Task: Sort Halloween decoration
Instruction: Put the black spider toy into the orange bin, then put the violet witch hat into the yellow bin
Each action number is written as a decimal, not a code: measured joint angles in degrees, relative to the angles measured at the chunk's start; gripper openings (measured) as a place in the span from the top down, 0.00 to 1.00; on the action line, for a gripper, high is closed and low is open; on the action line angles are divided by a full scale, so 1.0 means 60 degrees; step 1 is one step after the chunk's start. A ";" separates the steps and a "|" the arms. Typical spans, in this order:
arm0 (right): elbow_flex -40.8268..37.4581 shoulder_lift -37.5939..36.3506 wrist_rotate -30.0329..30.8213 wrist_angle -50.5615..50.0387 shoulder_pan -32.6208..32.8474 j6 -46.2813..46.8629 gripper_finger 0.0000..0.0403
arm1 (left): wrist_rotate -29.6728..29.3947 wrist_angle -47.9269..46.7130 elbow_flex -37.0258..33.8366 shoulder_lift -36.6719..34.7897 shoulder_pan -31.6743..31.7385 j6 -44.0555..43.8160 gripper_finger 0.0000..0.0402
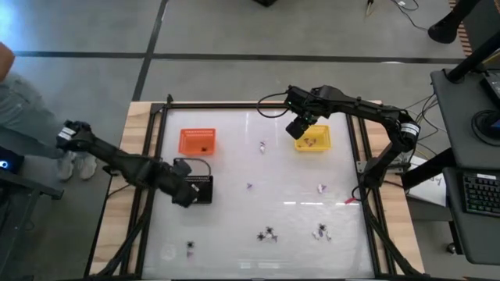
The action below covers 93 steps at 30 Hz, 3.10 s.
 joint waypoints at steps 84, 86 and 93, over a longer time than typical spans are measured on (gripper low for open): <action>0.0000 0.2261 -0.2852 0.3227 0.0360 0.0452 0.70 | 0.1680 0.0777 0.2741 0.1503 1.0189 1.2225 0.77; 0.0000 0.2537 -0.2852 0.3451 0.0472 0.0282 0.70 | 0.1684 0.0776 0.2736 0.1420 1.0185 1.2162 0.77; 0.0000 0.3125 -0.2853 0.4245 0.0697 -0.0387 0.70 | 0.1687 0.0730 0.2736 0.1275 1.0185 1.2136 0.77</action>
